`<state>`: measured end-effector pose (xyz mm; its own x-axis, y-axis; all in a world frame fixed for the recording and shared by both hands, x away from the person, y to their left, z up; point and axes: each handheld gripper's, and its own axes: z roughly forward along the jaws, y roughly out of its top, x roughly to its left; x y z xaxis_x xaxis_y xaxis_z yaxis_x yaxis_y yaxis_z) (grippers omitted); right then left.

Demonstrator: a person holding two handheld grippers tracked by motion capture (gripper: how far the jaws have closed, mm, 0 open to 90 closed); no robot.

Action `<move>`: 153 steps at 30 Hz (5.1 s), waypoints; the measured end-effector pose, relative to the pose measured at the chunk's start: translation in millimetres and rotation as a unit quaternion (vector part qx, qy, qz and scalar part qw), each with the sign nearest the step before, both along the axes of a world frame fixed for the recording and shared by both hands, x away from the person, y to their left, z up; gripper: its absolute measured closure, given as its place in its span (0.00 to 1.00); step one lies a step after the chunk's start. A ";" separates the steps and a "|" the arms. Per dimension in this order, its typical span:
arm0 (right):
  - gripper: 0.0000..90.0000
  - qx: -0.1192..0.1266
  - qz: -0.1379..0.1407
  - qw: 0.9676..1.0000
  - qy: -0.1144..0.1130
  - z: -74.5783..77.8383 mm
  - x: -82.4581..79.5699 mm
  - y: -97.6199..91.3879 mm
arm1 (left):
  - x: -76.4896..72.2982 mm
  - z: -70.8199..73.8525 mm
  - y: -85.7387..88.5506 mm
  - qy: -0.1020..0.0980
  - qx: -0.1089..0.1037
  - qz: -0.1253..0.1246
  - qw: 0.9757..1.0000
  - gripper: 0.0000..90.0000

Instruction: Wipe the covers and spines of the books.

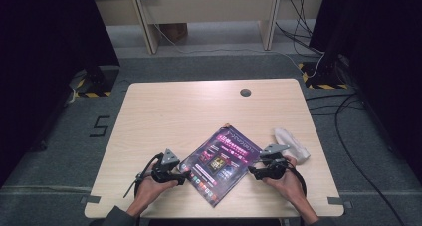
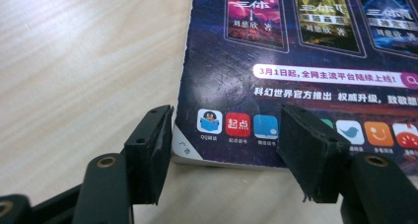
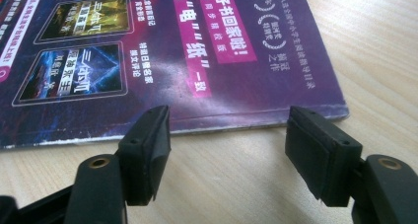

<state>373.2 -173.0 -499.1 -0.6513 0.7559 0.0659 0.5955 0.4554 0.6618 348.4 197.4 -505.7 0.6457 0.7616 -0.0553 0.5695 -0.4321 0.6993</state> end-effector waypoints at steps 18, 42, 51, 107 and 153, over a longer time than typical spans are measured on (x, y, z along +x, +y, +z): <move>0.49 0.007 0.008 1.000 -0.004 -1.9 25.7 4.0 | -36.3 1.1 -13.9 0.007 0.001 -0.032 0.999 0.43; 0.44 0.006 -0.017 1.000 -0.017 -3.2 71.9 25.5 | -69.4 -1.1 -46.1 0.013 -0.013 -0.093 0.996 0.41; 0.42 0.018 -0.010 1.000 -0.016 1.7 62.4 19.0 | -73.0 -0.3 -53.5 0.007 -0.023 -0.111 0.993 0.41; 0.41 0.018 -0.129 0.990 -0.061 40.8 34.9 -85.3 | -61.7 -0.6 -63.9 -0.034 0.008 -0.106 0.994 0.35; 0.87 0.006 -0.134 0.991 0.009 2.6 59.0 -100.5 | -44.1 -5.7 -71.5 -0.040 -0.008 -0.103 0.994 0.30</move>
